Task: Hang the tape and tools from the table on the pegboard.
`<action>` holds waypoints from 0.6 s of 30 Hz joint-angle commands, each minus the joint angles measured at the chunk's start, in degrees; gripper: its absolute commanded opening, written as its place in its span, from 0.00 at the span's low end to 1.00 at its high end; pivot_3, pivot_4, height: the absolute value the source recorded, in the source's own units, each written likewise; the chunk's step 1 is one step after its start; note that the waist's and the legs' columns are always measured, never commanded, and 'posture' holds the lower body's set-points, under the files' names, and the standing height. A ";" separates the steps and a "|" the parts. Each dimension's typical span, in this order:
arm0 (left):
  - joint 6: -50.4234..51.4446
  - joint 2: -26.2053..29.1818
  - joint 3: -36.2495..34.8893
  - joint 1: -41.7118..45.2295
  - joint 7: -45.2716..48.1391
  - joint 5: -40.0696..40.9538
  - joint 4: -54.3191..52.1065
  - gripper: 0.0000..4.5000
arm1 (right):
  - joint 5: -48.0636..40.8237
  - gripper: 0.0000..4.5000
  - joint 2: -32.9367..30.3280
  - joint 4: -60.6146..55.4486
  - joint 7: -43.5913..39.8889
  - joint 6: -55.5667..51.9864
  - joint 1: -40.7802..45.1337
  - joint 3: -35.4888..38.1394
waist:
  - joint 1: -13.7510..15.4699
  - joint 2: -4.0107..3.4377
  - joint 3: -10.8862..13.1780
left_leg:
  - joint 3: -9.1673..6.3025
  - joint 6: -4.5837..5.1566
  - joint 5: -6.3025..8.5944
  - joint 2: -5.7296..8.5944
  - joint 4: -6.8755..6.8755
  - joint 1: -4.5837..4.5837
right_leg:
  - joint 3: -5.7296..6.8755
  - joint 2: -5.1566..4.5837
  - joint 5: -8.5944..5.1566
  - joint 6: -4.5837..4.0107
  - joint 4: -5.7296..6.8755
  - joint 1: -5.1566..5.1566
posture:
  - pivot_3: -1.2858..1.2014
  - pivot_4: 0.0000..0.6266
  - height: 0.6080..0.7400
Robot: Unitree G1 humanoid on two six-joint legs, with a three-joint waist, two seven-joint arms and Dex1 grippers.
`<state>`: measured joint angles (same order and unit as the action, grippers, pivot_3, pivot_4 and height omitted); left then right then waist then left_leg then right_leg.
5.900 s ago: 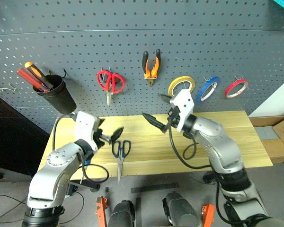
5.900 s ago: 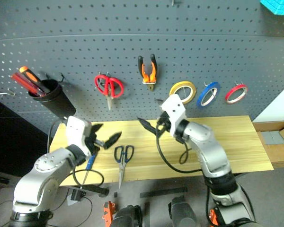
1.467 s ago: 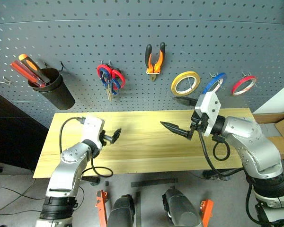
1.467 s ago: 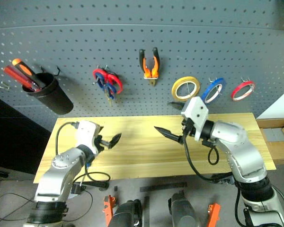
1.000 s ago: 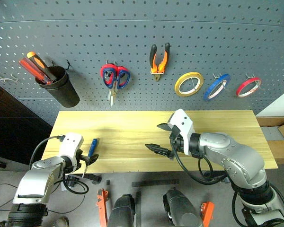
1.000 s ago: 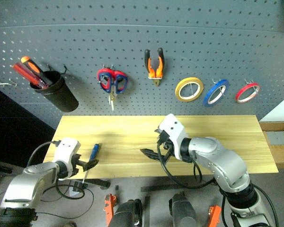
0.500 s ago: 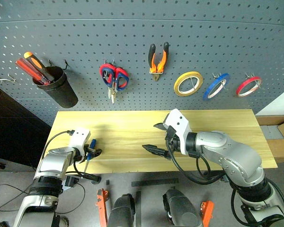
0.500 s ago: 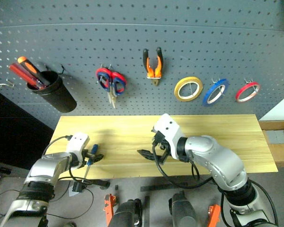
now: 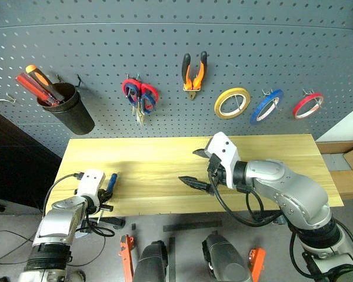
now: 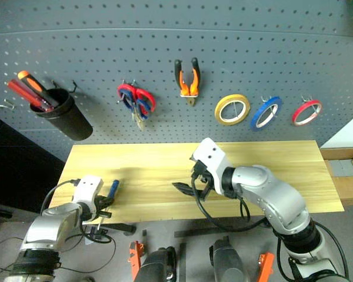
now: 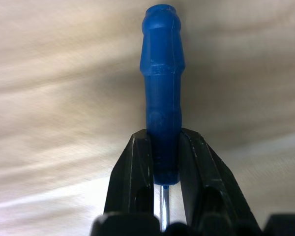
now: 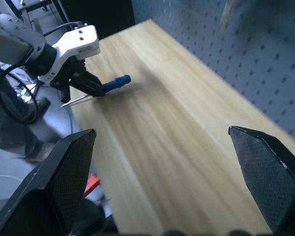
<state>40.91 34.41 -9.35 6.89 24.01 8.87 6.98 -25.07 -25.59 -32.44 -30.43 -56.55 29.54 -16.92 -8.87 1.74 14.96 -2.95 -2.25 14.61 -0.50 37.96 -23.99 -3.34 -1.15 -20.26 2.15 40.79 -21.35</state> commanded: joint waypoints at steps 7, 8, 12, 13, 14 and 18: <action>-15.30 -1.83 -6.67 -4.45 -4.68 -1.46 -11.02 0.09 | 3.69 1.00 -0.21 1.38 -4.10 13.90 0.42 0.27 | 0.48 0.01 0.00 | 0.03 -0.01 0.01 0.01 -0.02 -0.06 | -0.01 -0.02 0.00 0.00 -0.06 -0.04 | 0.44 0.39 1.00; -18.59 -2.28 -6.73 -5.96 -4.85 -1.87 -12.92 0.09 | 3.82 1.00 0.01 1.26 -5.25 16.96 -0.17 0.62 | 0.51 0.01 -0.01 | 0.04 -0.01 0.01 0.01 -0.02 -0.07 | -0.01 -0.02 0.00 0.00 -0.07 -0.04 | 0.44 0.39 1.00; -30.97 -3.01 -5.57 -11.61 -5.35 -5.21 -18.80 0.09 | 2.91 1.00 0.74 1.34 -8.67 24.74 -1.74 2.38 | 0.80 0.02 -0.01 | 0.02 -0.03 0.02 -0.04 -0.10 -0.11 | 0.05 -0.02 0.00 0.00 -0.20 -0.05 | 0.44 0.38 1.00; -35.20 -3.09 -5.12 -12.86 -5.95 -6.92 -20.82 0.09 | 2.84 1.00 0.84 1.49 -9.32 26.30 -1.67 2.85 | 0.77 0.02 -0.01 | 0.02 -0.03 0.02 -0.04 -0.09 -0.12 | 0.05 -0.02 0.00 0.00 -0.22 -0.04 | 0.45 0.38 1.00; -38.14 -3.21 -4.77 -13.55 -6.40 -8.17 -21.99 0.09 | 2.81 1.00 0.92 1.80 -9.87 27.48 -1.61 3.19 | 0.78 0.02 -0.01 | 0.04 -0.03 0.02 -0.04 -0.09 -0.13 | 0.03 -0.02 0.00 0.00 -0.25 -0.05 | 0.45 0.37 1.00; -42.00 -3.83 -4.55 -6.84 -9.98 -11.01 -25.57 0.09 | 1.13 1.00 1.44 4.81 -12.50 29.43 1.12 5.51 | 1.64 0.04 -0.03 | -0.03 -0.04 0.02 -0.02 -0.05 -0.14 | 0.15 -0.03 0.01 -0.01 -0.25 0.00 | 0.45 0.35 1.00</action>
<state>1.76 30.21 -13.38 -2.88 15.87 -0.92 -14.19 -22.31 -24.45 -27.48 -41.76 -29.24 29.25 -13.37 -7.23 1.78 14.93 -3.02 -2.29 14.62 -0.52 37.95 -24.13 -3.11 -1.19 -20.23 2.10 40.60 -21.35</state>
